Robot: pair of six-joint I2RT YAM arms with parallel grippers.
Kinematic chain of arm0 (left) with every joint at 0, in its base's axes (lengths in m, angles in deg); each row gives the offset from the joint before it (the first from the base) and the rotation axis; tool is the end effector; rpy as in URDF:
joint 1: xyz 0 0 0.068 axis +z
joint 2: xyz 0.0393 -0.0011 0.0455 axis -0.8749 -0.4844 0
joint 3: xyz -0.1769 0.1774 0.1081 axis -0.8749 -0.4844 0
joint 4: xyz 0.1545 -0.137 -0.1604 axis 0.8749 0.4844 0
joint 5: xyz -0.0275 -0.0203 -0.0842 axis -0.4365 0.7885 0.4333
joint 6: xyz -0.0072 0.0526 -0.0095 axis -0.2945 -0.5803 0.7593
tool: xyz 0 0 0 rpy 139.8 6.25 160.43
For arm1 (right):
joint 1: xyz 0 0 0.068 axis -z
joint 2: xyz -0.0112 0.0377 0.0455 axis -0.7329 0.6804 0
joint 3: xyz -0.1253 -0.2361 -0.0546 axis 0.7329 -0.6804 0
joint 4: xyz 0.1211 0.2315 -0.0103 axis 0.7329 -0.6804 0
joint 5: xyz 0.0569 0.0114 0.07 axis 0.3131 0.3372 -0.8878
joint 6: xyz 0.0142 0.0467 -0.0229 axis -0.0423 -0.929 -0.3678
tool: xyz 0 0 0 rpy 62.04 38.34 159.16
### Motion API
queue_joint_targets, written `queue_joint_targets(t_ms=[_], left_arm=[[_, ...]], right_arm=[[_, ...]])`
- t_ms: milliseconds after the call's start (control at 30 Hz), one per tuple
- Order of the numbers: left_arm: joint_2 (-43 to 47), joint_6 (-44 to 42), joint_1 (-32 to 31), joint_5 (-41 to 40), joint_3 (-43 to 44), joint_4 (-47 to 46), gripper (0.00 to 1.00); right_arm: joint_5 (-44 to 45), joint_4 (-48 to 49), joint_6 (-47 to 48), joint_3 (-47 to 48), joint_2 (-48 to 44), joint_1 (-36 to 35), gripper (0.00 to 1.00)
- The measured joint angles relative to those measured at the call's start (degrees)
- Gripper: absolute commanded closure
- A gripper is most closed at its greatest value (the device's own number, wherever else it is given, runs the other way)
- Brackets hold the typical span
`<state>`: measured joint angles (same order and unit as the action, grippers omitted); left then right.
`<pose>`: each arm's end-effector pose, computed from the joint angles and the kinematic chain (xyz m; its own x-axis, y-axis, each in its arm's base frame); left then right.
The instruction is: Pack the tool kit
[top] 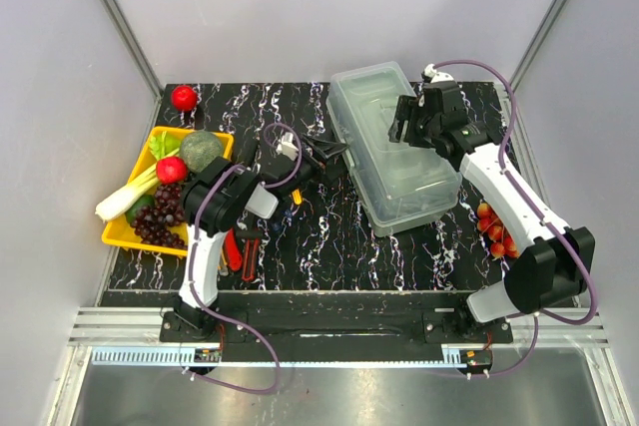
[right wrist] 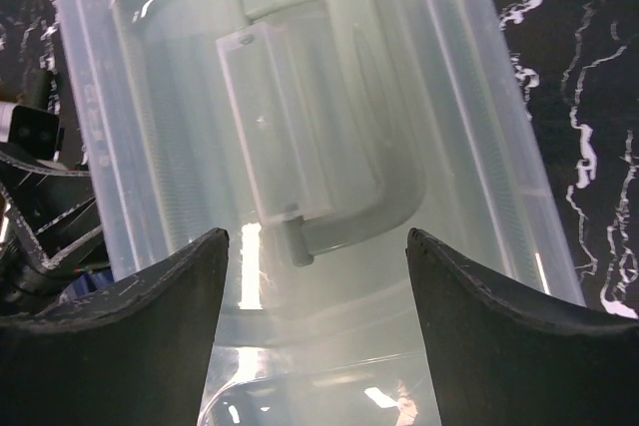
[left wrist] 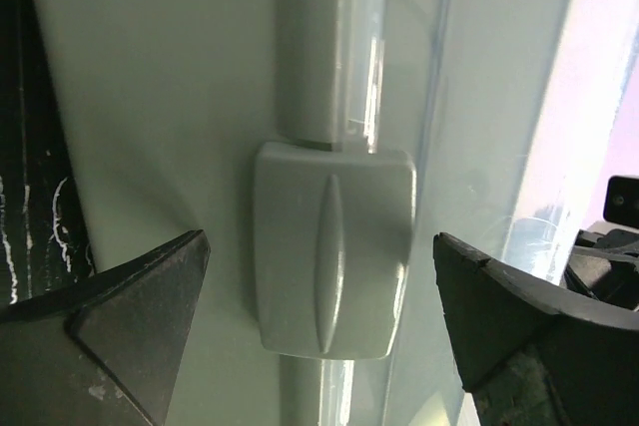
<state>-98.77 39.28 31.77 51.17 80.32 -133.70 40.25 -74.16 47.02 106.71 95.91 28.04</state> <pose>0.3479 -0.2080 0.1205 -0.7410 -0.6714 0.0138 -0.0150 -0.0039 -0.9999 0.3130 0.1060 0.3488 -0.6157 0.1211 -0.7786 -0.0923 0.9703 0.2238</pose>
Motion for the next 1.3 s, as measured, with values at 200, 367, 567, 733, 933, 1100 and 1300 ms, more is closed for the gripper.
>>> queue_joint_targets(t_ms=[200, 367, 567, 733, 933, 1100, 1300], left_arm=[[-2.5, 3.0, -0.1, -0.5, 0.1, -1.7, 0.01], [-2.6, 3.2, 0.2, -0.3, 1.3, -1.7, 0.09], [-2.6, 2.3, 0.9, 0.6, 2.7, -1.3, 0.19], [-2.6, 3.2, 0.9, 0.7, 2.7, -1.2, 0.33], [-2.6, 4.2, 1.1, 1.2, 2.8, -1.3, 0.47], [-2.6, 4.1, 1.1, 1.3, 2.8, -1.2, 0.5], [-1.5, 2.5, 1.1, 1.4, 2.7, 0.5, 0.59]], right_arm=[[3.1, -0.1, 1.1, 0.0, 0.0, -0.4, 0.21], [2.0, 0.2, 5.0, 0.4, 1.1, -1.4, 0.21], [4.3, -0.4, 8.7, 1.2, 2.3, -2.9, 0.21], [5.2, 0.3, 8.7, 0.6, 2.3, -3.1, 0.22], [7.3, 1.1, 8.3, 0.0, 2.6, -3.8, 0.23], [8.5, 1.5, 7.6, -0.2, 2.7, -4.1, 0.23], [9.2, 1.9, 6.8, -0.4, 2.7, -4.2, 0.23]])
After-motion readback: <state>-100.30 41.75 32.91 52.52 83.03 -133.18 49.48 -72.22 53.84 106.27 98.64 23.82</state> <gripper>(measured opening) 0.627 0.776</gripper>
